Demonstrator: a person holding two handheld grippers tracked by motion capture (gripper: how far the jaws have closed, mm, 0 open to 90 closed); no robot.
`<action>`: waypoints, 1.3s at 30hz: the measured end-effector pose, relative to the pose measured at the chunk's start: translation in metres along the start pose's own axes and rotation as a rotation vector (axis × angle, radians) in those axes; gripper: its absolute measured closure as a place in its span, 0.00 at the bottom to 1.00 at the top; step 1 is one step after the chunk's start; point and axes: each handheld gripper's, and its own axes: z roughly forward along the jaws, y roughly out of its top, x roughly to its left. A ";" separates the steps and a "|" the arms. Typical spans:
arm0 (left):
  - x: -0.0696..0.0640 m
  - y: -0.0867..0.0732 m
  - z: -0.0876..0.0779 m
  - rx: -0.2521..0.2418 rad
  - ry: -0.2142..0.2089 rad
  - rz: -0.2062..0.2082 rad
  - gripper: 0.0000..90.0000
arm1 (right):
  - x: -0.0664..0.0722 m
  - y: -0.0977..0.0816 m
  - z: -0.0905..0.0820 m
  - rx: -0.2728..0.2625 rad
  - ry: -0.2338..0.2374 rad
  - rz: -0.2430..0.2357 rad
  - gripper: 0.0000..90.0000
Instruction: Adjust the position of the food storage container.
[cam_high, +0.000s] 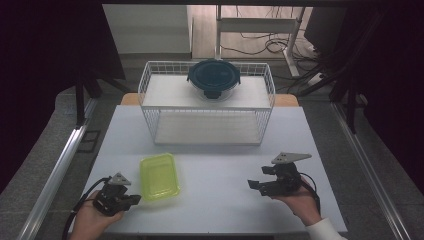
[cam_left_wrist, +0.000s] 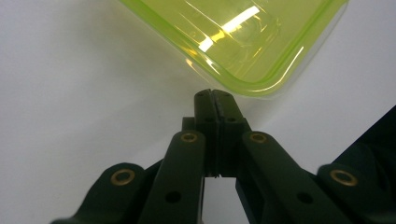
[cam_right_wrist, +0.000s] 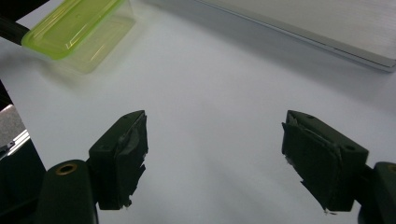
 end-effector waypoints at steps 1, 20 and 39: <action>-0.001 0.000 0.002 0.007 0.001 0.004 1.00 | 0.000 0.000 0.000 0.001 0.001 0.000 0.25; -0.044 0.047 0.036 0.012 -0.063 0.110 0.99 | 0.000 -0.002 0.005 0.022 0.011 -0.003 0.25; -0.054 0.068 0.030 -0.050 -0.128 0.115 0.99 | -0.001 -0.003 0.005 0.031 0.019 0.000 0.25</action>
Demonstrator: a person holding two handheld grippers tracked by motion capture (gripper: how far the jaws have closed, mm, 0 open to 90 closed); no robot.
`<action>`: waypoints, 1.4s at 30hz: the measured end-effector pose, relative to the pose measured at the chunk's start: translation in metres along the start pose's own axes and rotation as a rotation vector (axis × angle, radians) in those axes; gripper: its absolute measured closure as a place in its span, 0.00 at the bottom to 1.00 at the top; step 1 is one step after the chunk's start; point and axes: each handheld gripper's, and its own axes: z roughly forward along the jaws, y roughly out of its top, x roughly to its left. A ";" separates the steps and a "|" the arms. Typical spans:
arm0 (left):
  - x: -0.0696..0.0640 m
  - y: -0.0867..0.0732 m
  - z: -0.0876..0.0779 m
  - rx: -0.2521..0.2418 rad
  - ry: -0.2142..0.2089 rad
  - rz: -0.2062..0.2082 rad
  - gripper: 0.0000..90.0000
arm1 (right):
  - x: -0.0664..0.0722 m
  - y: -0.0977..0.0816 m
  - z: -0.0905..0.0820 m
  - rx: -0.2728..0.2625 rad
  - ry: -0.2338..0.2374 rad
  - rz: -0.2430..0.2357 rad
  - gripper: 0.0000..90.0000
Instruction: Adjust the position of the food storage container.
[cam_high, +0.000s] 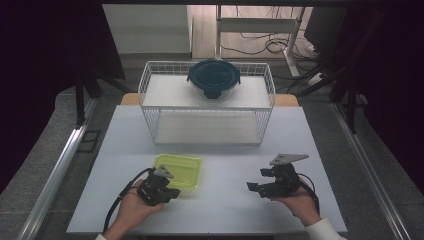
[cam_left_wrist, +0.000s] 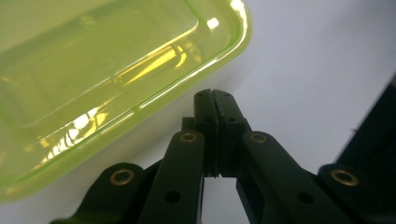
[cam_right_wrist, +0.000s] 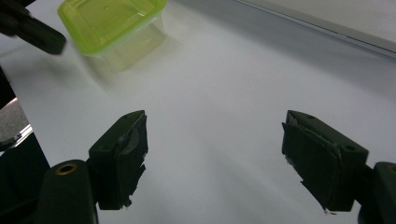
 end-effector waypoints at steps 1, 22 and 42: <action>0.004 0.000 -0.010 -0.038 0.006 -0.016 0.99 | 0.000 0.000 0.000 -0.002 0.000 0.000 0.25; 0.104 -0.002 -0.013 0.000 0.172 -0.212 1.00 | -0.006 -0.002 -0.001 -0.018 -0.024 0.022 0.25; 0.088 0.003 0.009 0.032 0.100 -0.207 1.00 | -0.006 -0.002 0.000 -0.013 -0.027 0.026 0.25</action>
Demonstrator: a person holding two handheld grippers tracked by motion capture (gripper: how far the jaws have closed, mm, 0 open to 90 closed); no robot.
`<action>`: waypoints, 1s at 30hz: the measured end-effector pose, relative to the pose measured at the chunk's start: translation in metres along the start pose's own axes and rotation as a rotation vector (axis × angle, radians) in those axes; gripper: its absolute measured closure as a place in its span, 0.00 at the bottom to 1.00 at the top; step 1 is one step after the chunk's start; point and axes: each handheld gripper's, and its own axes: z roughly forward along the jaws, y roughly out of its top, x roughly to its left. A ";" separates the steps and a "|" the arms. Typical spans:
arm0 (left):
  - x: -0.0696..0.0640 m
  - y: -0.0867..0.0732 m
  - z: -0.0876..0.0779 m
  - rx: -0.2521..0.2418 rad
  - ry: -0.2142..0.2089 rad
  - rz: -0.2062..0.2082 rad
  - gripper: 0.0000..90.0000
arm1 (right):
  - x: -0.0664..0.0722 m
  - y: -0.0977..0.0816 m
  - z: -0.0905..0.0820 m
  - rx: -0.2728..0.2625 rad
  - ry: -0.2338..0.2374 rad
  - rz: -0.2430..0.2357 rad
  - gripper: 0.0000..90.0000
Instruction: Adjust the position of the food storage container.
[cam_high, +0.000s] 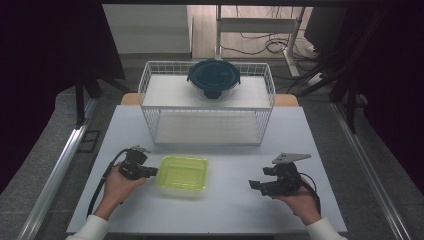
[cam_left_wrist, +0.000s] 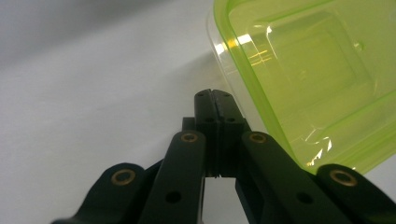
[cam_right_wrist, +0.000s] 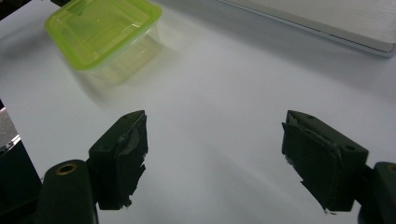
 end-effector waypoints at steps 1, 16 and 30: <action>-0.002 0.001 0.001 -0.001 -0.005 -0.005 1.00 | 0.000 0.000 0.000 0.000 0.001 0.000 0.25; -0.040 0.015 0.020 0.017 -0.064 0.056 1.00 | 0.001 0.000 0.001 0.005 0.005 -0.005 0.25; -0.058 0.028 0.036 0.019 -0.099 0.067 1.00 | 0.001 0.000 0.003 0.011 0.006 -0.006 0.25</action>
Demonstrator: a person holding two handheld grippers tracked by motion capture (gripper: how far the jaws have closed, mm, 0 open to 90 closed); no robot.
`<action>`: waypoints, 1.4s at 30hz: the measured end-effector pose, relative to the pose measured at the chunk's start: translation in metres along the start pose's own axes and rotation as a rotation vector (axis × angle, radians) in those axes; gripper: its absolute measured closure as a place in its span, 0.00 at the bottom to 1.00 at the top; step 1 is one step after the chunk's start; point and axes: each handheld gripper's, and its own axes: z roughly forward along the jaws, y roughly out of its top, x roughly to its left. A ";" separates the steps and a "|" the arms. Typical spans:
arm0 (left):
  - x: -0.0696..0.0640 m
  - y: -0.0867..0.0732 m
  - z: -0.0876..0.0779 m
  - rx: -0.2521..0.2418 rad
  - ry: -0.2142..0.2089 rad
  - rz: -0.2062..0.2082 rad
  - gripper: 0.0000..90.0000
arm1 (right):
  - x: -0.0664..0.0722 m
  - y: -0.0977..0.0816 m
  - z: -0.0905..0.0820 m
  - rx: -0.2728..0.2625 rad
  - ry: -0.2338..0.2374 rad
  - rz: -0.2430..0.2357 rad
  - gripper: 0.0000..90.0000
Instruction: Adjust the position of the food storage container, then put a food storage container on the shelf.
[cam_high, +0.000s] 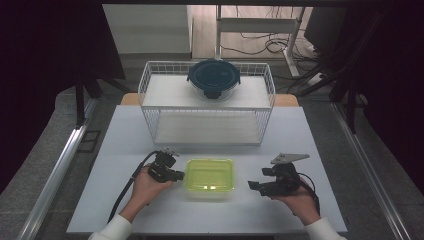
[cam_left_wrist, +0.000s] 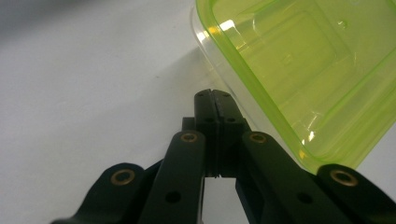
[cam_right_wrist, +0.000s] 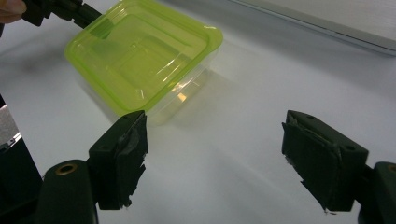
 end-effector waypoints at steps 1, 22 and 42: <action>0.000 0.000 0.000 -0.001 0.001 -0.001 1.00 | 0.000 0.000 0.000 0.000 0.001 -0.002 0.25; 0.010 -0.025 -0.058 -0.257 0.035 -0.093 0.52 | 0.000 -0.002 0.001 -0.031 -0.004 0.011 0.24; 0.004 -0.027 -0.063 -0.279 0.000 -0.122 0.29 | 0.000 0.005 0.008 -0.060 0.096 0.117 0.24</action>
